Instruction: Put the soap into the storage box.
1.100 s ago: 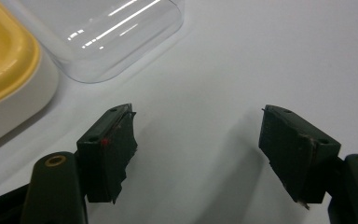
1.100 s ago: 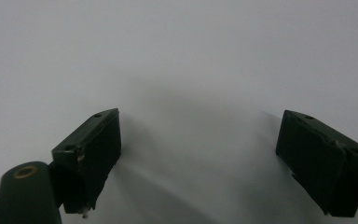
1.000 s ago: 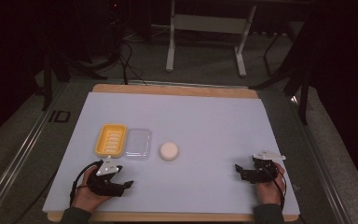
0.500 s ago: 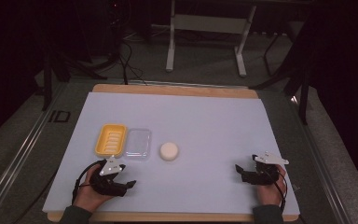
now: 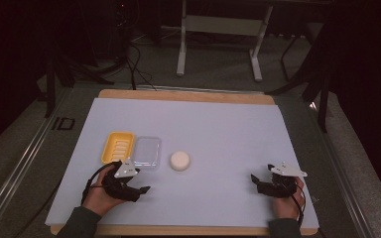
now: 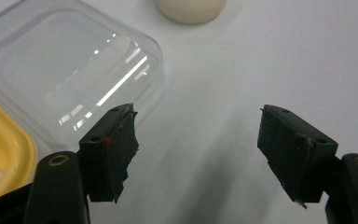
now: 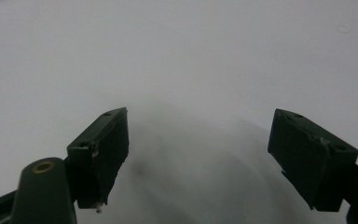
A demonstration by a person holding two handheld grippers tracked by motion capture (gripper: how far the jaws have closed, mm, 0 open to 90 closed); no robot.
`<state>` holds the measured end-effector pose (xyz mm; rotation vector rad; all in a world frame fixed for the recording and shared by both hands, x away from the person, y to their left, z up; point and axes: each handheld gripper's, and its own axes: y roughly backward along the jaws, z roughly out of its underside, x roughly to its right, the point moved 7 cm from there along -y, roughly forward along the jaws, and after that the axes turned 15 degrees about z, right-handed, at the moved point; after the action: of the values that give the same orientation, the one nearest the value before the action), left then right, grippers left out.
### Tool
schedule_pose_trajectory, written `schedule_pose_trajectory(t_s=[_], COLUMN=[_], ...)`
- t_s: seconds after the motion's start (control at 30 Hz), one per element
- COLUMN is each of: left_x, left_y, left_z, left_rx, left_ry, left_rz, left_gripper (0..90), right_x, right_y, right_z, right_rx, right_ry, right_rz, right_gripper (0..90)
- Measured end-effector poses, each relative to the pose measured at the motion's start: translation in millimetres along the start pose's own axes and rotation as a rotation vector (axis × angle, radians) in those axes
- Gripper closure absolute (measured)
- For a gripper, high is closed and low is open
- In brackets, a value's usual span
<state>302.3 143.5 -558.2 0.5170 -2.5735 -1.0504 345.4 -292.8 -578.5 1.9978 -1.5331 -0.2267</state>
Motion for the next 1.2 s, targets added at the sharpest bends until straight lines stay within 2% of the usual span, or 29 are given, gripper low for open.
schedule_pose_trajectory(t_s=[0.37, 0.5, 0.87, 1.0, 1.2], left_x=[-4.8, -5.7, -9.1, -10.3, -12.8], left_y=[-6.0, -10.4, -20.4, -22.8, -26.6], left_z=[-22.9, -30.3, -41.6, -46.4, -53.0], left_rx=[-0.039, -0.041, -0.048, -0.075, -0.084], left_ry=[-0.045, -0.055, -0.062, -0.077, -0.079], left_rz=[-0.012, -0.003, 0.011, 0.017, 0.028], left_gripper=[26.8, 26.1, 22.3, 21.5, 21.4], right_x=[0.3, 0.3, 0.4, 0.6, 0.9], right_y=[0.5, 1.1, 1.9, 2.4, 2.8], right_z=[-0.2, -0.4, -0.6, -0.7, -1.0], right_rx=[0.008, 0.014, 0.02, 0.022, 0.03], right_ry=[0.0, -0.001, -0.002, -0.004, -0.005], right_rz=[-0.003, -0.002, -0.002, -0.002, -0.002], right_gripper=[19.8, 19.8, 19.6, 19.3, 19.3])
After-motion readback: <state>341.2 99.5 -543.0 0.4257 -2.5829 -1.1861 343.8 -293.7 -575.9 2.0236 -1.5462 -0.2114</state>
